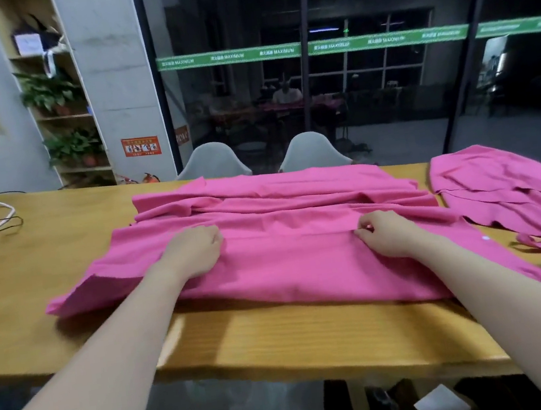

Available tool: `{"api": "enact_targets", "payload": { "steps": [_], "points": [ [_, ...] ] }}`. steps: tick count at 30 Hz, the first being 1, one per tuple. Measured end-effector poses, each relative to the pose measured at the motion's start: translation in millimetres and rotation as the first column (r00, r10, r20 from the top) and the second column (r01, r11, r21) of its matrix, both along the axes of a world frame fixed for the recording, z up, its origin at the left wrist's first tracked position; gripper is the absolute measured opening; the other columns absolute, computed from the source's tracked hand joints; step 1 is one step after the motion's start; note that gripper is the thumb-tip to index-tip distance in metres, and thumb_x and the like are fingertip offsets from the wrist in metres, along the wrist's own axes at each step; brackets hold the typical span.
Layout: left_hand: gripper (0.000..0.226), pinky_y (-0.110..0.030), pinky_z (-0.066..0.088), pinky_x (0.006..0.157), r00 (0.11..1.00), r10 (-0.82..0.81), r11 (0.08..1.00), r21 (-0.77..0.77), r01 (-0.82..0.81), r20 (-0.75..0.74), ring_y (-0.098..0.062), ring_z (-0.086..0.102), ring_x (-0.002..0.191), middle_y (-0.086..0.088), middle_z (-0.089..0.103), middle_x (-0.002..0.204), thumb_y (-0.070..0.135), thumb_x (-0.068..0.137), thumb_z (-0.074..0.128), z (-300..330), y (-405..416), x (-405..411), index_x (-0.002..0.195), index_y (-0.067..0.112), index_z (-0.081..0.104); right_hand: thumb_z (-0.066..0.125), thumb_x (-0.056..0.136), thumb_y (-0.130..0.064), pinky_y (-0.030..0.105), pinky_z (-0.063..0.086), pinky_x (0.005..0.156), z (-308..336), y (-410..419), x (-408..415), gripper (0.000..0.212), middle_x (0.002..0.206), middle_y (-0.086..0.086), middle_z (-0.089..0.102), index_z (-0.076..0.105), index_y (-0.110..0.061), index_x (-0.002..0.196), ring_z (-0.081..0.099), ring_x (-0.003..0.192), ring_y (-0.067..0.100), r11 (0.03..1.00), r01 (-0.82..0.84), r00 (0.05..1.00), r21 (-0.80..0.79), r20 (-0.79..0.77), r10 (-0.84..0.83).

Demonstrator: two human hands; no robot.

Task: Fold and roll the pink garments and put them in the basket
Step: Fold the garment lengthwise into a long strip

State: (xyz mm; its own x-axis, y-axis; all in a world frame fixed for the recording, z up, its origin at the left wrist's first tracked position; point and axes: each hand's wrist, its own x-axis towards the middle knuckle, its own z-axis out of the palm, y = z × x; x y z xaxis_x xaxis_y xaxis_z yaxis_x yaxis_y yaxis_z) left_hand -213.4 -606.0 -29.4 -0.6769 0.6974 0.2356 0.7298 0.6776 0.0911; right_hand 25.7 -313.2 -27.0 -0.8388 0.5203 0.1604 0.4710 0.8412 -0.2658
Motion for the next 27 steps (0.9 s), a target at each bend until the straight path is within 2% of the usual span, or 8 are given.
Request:
{"api": "enact_targets", "payload": {
  "steps": [3,5,8,11,16,22,27],
  "points": [
    [0.029,-0.047,0.046,0.092,0.999,-0.008,1.0,0.021,0.007,0.031,-0.036,0.059,0.109,-0.017,0.066,0.114,0.027,0.106,0.038,-28,13,-20,0.101,0.011,0.062,0.054,0.099,-0.041,0.04,0.049,0.074,-26,18,-12,0.026,0.096,0.006,0.072,0.052,-0.03,0.076,0.065,0.096,0.034,0.999,0.001,0.998,0.042,-0.06,0.002],
    [0.024,-0.049,0.045,0.091,1.0,-0.022,0.998,0.067,0.021,0.021,-0.037,0.057,0.106,-0.017,0.064,0.11,0.025,0.105,0.04,-45,17,-32,0.097,0.012,0.058,0.053,0.1,-0.043,0.039,0.042,0.068,-38,23,-16,0.025,0.095,0.005,0.072,0.053,-0.027,0.081,0.065,0.095,0.034,0.993,0.017,0.996,0.116,-0.095,-0.006],
    [0.02,-0.048,0.043,0.087,0.998,-0.06,0.994,0.093,0.059,0.008,-0.036,0.056,0.1,-0.015,0.063,0.103,0.024,0.106,0.041,-55,19,-41,0.089,0.019,0.051,0.055,0.099,-0.042,0.038,0.041,0.067,-45,29,-21,0.02,0.096,0.005,0.073,0.056,-0.027,0.086,0.065,0.094,0.034,0.992,-0.013,0.991,0.126,-0.13,0.03],
    [0.022,-0.047,0.042,0.083,0.997,-0.072,0.989,0.126,0.072,-0.002,-0.034,0.055,0.094,-0.013,0.062,0.096,0.025,0.105,0.04,-58,18,-42,0.084,0.022,0.047,0.056,0.099,-0.041,0.037,0.037,0.066,-47,29,-21,0.02,0.095,0.004,0.072,0.052,-0.03,0.083,0.065,0.093,0.034,0.993,-0.02,0.989,0.117,-0.141,0.036],
    [0.028,-0.047,0.042,0.077,0.995,-0.087,0.981,0.178,0.077,0.048,-0.032,0.053,0.086,-0.005,0.054,0.085,0.025,0.104,0.04,-54,8,-29,0.076,0.025,0.039,0.056,0.098,-0.044,0.038,0.041,0.068,-47,22,-14,0.019,0.098,0.005,0.073,0.055,-0.028,0.087,0.065,0.096,0.034,0.995,0.002,0.989,0.102,-0.148,0.014],
    [0.027,-0.039,0.037,0.069,0.987,-0.128,0.968,0.229,0.103,0.096,-0.023,0.051,0.079,0.009,0.053,0.078,0.026,0.101,0.049,-49,-17,3,0.075,0.025,0.043,0.056,0.098,-0.048,0.039,0.047,0.075,-49,4,9,0.02,0.104,0.002,0.073,0.053,-0.029,0.09,0.065,0.1,0.032,0.996,0.014,0.989,0.087,-0.146,-0.001],
    [0.025,-0.041,0.039,0.071,0.986,-0.125,0.975,0.198,0.1,0.115,-0.023,0.051,0.081,0.005,0.055,0.082,0.027,0.104,0.045,-47,-46,41,0.08,0.024,0.044,0.054,0.099,-0.047,0.04,0.047,0.071,-49,-26,47,0.021,0.098,0.003,0.072,0.054,-0.027,0.091,0.064,0.096,0.034,0.998,-0.01,0.987,0.062,-0.159,0.02]
  ]
}}
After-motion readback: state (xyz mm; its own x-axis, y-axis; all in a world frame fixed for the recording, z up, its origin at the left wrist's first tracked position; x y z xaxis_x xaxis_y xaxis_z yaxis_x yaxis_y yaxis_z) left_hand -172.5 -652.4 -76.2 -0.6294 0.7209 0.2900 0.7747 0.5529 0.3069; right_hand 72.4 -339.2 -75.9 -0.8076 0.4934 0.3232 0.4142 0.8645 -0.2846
